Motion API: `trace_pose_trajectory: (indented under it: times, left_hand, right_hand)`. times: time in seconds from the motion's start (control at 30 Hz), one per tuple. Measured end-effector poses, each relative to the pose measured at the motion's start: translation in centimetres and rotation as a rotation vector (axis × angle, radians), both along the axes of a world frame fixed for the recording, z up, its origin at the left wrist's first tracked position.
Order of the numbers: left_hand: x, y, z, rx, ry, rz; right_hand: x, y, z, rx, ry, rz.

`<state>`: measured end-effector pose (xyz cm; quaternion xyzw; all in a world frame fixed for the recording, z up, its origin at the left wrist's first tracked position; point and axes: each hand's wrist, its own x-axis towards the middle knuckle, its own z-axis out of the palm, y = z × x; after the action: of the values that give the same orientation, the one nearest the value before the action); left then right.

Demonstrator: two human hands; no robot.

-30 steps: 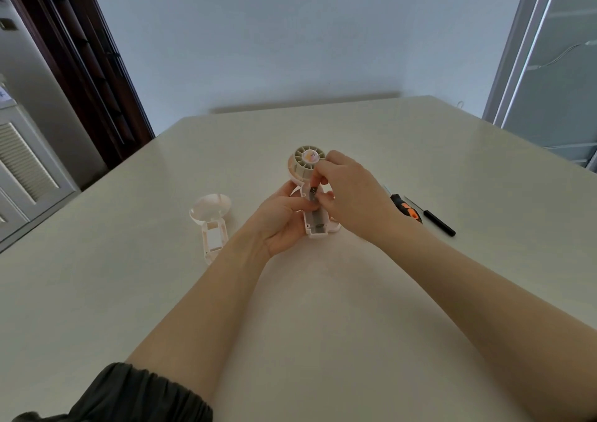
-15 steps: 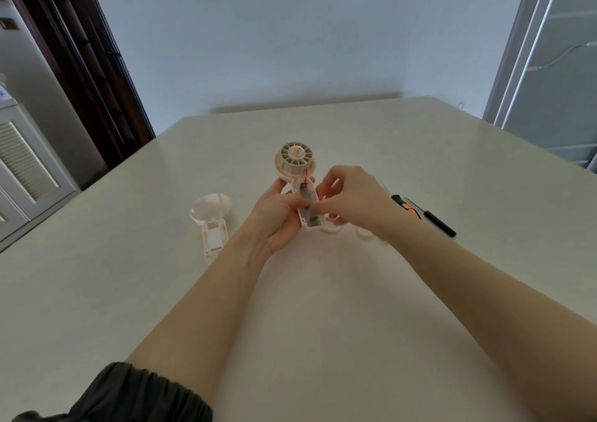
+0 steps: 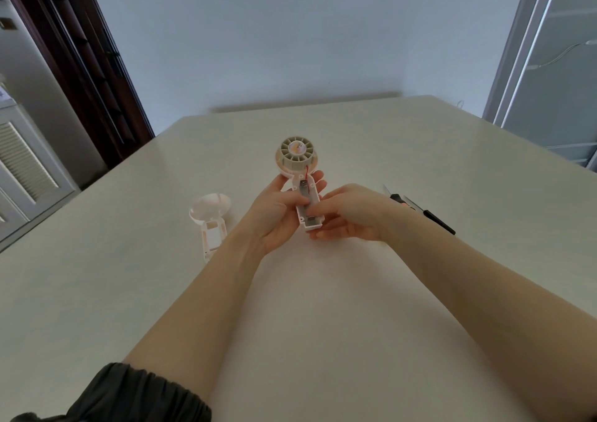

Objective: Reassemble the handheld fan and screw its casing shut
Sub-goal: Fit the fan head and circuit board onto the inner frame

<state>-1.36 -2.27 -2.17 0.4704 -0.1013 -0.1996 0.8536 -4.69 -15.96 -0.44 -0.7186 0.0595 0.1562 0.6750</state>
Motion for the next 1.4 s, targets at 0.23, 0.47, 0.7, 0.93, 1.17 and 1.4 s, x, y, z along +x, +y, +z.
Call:
trace_pose_trajectory:
  times: [0.23, 0.47, 0.7, 0.93, 1.17, 1.4]
  left_hand:
    - [0.2, 0.4, -0.5, 0.416, -0.186, 0.103]
    - [0.1, 0.5, -0.2, 0.501, -0.253, 0.147]
    - [0.1, 0.5, -0.1, 0.563, -0.302, 0.221]
    - [0.0, 0.4, -0.1, 0.56, -0.296, 0.265]
    - [0.2, 0.5, -0.6, 0.543, -0.246, 0.259]
    - [0.1, 0.6, -0.5, 0.508, -0.233, 0.234]
  right_hand:
    - [0.5, -0.1, -0.7, -0.09, -0.113, -0.05]
    - [0.8, 0.0, -1.1, -0.226, -0.194, -0.102]
    - [1.0, 0.1, -1.2, -0.329, -0.251, -0.113]
    - [1.0, 0.0, -1.2, -0.325, -0.257, -0.111]
    - [0.9, 0.0, -1.1, -0.342, -0.232, -0.106]
    - [0.8, 0.0, -1.1, -0.357, -0.236, -0.122]
